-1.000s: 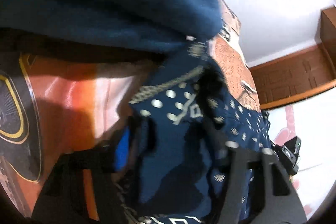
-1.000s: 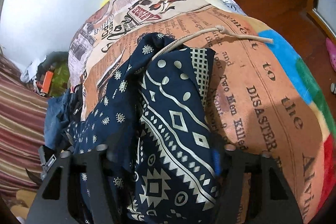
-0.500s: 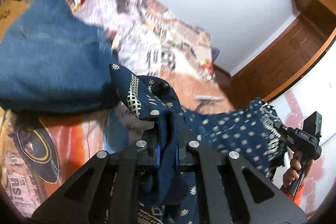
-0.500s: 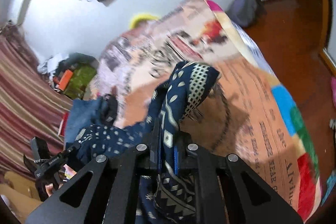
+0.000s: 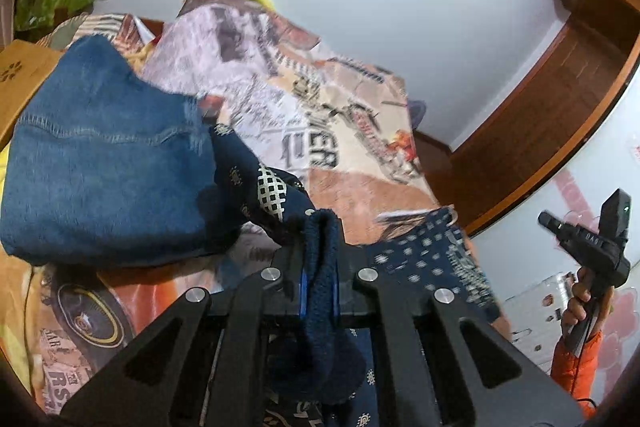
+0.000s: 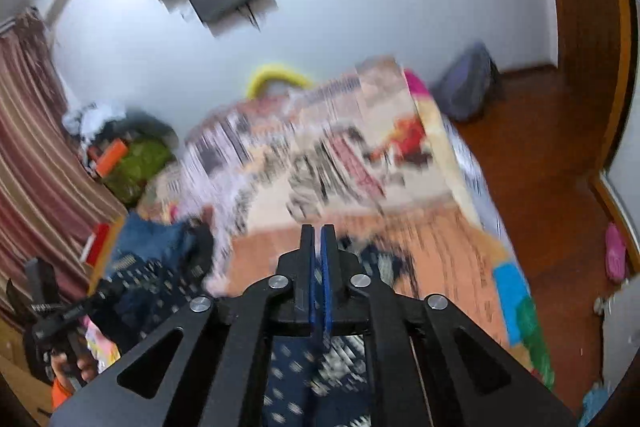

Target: Fold large clothes

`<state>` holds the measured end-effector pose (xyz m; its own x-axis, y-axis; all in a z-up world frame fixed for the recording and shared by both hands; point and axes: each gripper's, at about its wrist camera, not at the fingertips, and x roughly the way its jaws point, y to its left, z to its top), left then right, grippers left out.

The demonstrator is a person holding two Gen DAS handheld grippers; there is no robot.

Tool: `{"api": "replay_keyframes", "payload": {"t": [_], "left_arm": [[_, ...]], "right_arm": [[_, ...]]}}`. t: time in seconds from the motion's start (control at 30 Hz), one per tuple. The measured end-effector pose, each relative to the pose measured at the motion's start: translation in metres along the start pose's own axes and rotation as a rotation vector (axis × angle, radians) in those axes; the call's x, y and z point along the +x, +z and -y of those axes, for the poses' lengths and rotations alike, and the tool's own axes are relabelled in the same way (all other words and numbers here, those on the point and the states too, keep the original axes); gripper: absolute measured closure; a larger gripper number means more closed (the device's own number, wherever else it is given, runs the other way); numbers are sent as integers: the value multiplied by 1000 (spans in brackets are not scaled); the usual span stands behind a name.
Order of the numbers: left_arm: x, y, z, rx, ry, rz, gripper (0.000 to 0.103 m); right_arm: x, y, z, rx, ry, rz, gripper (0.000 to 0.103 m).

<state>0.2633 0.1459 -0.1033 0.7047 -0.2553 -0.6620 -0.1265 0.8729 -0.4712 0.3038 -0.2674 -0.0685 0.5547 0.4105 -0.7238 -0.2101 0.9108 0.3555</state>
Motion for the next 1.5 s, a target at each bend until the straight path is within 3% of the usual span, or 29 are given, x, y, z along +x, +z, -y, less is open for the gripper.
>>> {"api": "replay_keyframes", "payload": {"t": [0.03, 0.1, 0.23, 0.33, 0.53, 0.57, 0.63, 0.67, 0.87, 1.13, 1.3, 1.5], "left_arm": [[3, -2, -3, -3, 1, -6, 96], [10, -6, -10, -9, 1, -18, 96], [15, -10, -12, 19, 20, -23, 96], [19, -12, -10, 36, 27, -27, 96], [28, -14, -9, 28, 29, -46, 96], [29, -15, -8, 27, 30, -47, 96], [29, -14, -6, 27, 27, -46, 96], [28, -14, -4, 31, 28, -45, 96], [11, -5, 13, 76, 41, -7, 96], [-17, 40, 35, 61, -50, 117, 97], [7, 72, 34, 80, 4, 132, 97], [61, 78, 10, 87, 103, 46, 97]], "right_arm": [[11, -5, 7, 3, -10, -39, 82], [33, -16, 18, 8, -39, -107, 59], [80, -37, 37, 4, -82, -253, 57], [105, -51, 47, 49, -13, -334, 56], [120, -47, 38, 86, 18, -279, 53], [122, -47, 36, 85, 10, -275, 54], [121, -48, 28, 53, 3, -268, 71], [123, -49, 26, 45, 25, -287, 91], [84, -33, 5, 10, 59, -184, 95], [21, 28, -31, -70, 91, 25, 95], [42, 58, -26, -44, 47, 37, 95], [99, 49, 2, 12, -11, -58, 95]]}}
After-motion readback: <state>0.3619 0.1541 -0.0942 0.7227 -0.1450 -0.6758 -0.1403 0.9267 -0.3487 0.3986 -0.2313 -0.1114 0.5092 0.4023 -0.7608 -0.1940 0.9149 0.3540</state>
